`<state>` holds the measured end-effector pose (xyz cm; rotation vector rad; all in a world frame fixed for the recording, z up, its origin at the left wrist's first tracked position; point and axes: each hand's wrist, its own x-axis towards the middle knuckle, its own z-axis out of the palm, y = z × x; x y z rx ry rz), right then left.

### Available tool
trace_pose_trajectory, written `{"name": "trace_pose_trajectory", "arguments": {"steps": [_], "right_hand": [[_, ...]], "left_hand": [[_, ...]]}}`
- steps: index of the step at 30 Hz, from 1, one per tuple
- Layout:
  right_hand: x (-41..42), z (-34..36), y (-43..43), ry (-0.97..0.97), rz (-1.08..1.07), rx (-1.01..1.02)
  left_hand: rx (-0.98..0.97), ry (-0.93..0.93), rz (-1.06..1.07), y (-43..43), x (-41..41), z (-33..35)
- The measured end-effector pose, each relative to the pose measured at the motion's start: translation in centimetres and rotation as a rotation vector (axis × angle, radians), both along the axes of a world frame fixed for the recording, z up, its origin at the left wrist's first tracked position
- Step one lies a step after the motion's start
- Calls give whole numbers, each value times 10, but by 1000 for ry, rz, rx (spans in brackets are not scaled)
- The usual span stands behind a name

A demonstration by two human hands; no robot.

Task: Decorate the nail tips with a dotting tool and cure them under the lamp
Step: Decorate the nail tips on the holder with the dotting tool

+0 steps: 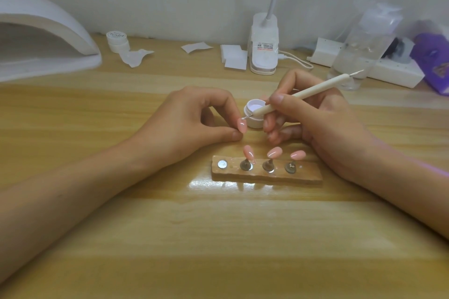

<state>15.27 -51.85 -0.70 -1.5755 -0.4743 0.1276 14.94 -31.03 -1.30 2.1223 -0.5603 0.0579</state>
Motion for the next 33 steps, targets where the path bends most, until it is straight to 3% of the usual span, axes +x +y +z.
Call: {"name": "trace_pose_trajectory", "arguments": {"steps": [33], "right_hand": [[-2,2,0,-25,-12,45]], "left_hand": [[9,-7,8,0,-2,1]]}}
